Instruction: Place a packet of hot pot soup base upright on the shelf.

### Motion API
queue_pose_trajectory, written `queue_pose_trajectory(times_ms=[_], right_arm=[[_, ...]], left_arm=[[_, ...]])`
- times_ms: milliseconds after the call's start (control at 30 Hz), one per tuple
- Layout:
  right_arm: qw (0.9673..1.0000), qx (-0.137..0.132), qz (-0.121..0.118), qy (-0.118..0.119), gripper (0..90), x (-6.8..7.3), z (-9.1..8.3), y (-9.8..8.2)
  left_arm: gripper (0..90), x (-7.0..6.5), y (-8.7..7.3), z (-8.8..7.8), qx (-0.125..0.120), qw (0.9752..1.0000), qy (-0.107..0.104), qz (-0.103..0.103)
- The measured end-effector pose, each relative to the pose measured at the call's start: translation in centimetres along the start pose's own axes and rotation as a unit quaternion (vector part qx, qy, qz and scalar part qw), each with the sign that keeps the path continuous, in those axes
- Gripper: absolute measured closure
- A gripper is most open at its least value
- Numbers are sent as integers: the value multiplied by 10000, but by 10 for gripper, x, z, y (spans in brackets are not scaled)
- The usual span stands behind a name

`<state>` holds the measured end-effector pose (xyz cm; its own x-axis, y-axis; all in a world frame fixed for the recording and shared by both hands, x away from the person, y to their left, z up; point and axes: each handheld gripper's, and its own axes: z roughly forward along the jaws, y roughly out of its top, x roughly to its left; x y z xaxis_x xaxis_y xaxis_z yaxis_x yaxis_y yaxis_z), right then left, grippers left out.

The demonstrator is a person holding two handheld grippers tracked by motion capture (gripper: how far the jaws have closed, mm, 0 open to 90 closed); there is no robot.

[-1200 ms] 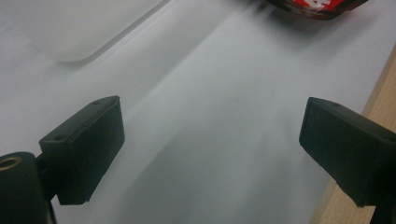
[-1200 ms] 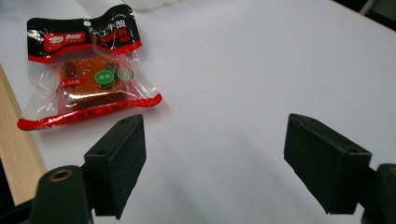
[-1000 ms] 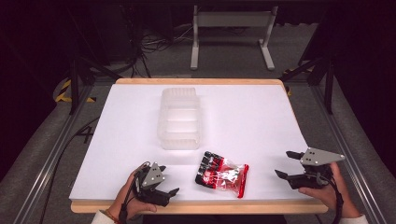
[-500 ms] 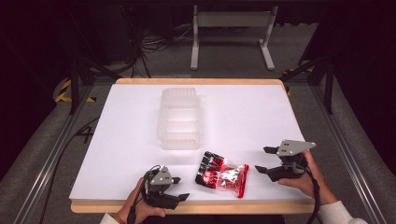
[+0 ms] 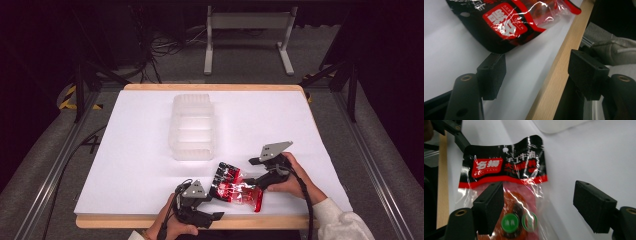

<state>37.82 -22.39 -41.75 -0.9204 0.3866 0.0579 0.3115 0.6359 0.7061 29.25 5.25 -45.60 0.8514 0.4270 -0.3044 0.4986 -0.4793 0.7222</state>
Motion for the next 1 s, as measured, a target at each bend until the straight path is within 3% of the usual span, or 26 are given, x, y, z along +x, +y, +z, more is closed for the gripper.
queue_pose_trajectory(times_ms=[67,133,267,367,400,433,467,533,633,767,833,1000], right_arm=[[9999,89,47,126,247,-2,11,5],[9994,151,70,295,240,-4,20,8],[9984,121,243,492,240,-9,26,10],[9972,43,363,654,250,-11,22,8],[9968,41,409,684,254,-11,21,8],[9964,4,408,739,272,-11,18,6],[9964,4,408,739,272,-11,18,6],[9960,-125,409,787,385,-11,10,4],[9958,-382,409,727,588,-13,-8,0],[9962,-618,380,476,793,-12,-28,-4],[9960,-740,325,372,857,-9,-38,-6],[9947,-976,187,268,899,3,-58,-7]], left_arm=[[325,1,4,6,-49,10000,-13,-51],[325,3,9,10,-119,9998,128,-95],[364,10,19,14,-259,9992,208,-232],[454,12,26,14,-453,9986,178,-213],[486,12,29,14,-505,9984,221,-88],[572,15,32,13,-576,9981,222,55],[631,15,32,13,-576,9981,222,55],[651,19,36,12,-615,9979,128,132],[735,21,41,10,-699,9972,158,223],[794,19,54,4,-850,9948,161,534],[820,18,59,1,-929,9938,136,593],[887,16,76,-11,-1241,9885,181,849]])
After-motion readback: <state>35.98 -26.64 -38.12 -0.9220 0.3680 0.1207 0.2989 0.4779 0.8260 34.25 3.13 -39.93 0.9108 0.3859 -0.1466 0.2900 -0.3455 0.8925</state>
